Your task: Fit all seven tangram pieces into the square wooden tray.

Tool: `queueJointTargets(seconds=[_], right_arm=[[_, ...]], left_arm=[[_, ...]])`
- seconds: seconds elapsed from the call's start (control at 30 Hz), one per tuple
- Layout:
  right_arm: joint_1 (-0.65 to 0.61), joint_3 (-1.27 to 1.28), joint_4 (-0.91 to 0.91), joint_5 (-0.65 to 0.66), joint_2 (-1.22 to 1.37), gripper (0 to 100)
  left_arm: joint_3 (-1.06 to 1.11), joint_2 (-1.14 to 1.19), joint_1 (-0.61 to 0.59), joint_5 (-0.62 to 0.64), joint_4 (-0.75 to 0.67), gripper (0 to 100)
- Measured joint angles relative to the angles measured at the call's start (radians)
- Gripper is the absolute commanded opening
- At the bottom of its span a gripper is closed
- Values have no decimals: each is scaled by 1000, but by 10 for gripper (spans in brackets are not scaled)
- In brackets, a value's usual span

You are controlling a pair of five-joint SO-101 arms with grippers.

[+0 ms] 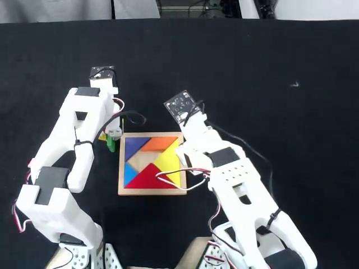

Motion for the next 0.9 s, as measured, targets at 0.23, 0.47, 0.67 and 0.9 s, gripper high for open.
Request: queueJointTargets(seconds=[0.23, 0.47, 0.67, 0.9], right_arm=[[0, 0, 0, 0, 0, 11], [0, 0, 0, 0, 0, 11], [8, 0, 0, 2, 0, 11], [172, 0, -54, 0, 0, 11]], left_arm=[[-103, -5, 0, -3, 150, 57], [-442, -89, 9, -224, 473, 57], [-554, -106, 31, -400, 575, 57], [-468, -181, 115, -508, 585, 46]])
